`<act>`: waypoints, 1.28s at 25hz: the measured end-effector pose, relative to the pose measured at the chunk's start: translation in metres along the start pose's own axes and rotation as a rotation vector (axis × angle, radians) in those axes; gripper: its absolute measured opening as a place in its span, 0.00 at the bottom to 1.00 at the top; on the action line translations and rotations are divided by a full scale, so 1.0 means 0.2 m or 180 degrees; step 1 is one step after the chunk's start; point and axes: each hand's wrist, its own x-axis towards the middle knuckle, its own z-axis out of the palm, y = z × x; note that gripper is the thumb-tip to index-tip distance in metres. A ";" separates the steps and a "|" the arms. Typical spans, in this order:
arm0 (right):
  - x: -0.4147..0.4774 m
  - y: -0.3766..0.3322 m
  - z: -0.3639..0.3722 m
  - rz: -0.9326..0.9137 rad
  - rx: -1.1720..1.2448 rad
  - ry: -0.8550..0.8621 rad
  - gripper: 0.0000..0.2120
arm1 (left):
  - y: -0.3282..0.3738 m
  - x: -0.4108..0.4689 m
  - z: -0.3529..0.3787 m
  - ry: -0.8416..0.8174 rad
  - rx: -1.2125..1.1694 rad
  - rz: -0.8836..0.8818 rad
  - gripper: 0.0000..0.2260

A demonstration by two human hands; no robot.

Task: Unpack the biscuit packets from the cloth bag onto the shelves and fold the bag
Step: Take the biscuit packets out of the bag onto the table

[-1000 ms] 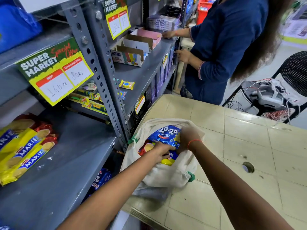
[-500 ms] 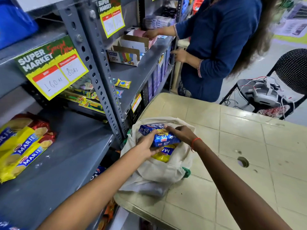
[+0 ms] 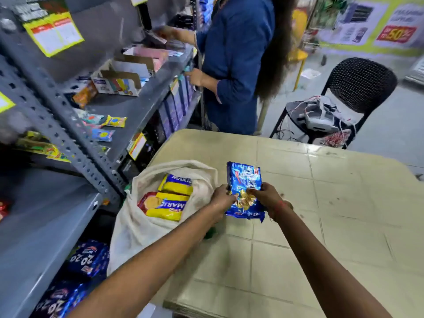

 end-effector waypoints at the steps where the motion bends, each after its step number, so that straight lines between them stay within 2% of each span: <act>1: 0.04 0.06 -0.02 -0.0065 0.0019 0.0173 0.11 | -0.03 0.05 0.06 -0.0055 0.0168 -0.0028 0.17; 4: 0.14 0.18 -0.01 0.0041 0.0083 0.0355 0.19 | -0.13 0.17 0.15 -0.0058 0.0623 -0.0067 0.16; 9: 0.18 0.35 0.05 0.0295 -0.0055 0.0174 0.24 | -0.26 0.27 0.17 -0.0199 0.1080 -0.0059 0.16; 12: 0.13 0.33 0.08 -0.0070 -0.0356 0.0492 0.24 | -0.22 0.20 0.17 -0.0260 0.1034 0.0019 0.18; 14: 0.09 0.21 0.16 -0.0520 -0.0879 0.0609 0.28 | -0.19 0.11 0.09 0.0068 0.0906 0.0351 0.17; 17: 0.02 -0.02 0.40 -0.1103 -0.1143 0.0338 0.25 | -0.17 -0.01 -0.18 0.1166 0.0698 0.0924 0.11; 19: 0.00 -0.15 0.59 -0.1355 -0.1218 -0.0055 0.18 | -0.18 -0.05 -0.41 0.1653 0.0946 0.0914 0.08; 21: -0.02 -0.22 0.79 -0.1455 -0.1595 -0.0591 0.15 | -0.21 -0.07 -0.62 0.1847 0.1584 0.0674 0.09; 24: -0.02 -0.21 0.99 -0.1492 -0.2772 -0.1241 0.24 | -0.33 -0.14 -0.83 0.1663 0.2406 0.0294 0.09; 26: 0.02 -0.19 1.02 -0.1599 -0.3455 -0.1533 0.33 | -0.45 -0.22 -0.92 0.1294 0.2828 -0.0208 0.15; 27: 0.04 -0.19 1.01 -0.1562 -0.3627 -0.1642 0.34 | -0.50 -0.24 -0.95 0.1110 0.2887 -0.0392 0.18; 28: 0.06 -0.19 1.00 -0.1457 -0.3699 -0.1748 0.32 | -0.54 -0.26 -0.96 0.1009 0.2820 -0.0478 0.20; 30: 0.09 -0.20 1.00 -0.1098 -0.3884 -0.1882 0.17 | -0.56 -0.26 -0.97 0.0980 0.2474 -0.0454 0.21; 31: 0.08 -0.21 1.00 -0.0993 -0.3935 -0.1838 0.17 | -0.55 -0.25 -0.96 0.0961 0.2085 -0.0433 0.20; 32: 0.08 -0.20 0.99 -0.1020 -0.3934 -0.1739 0.22 | -0.53 -0.25 -0.95 0.0903 0.1490 -0.0454 0.19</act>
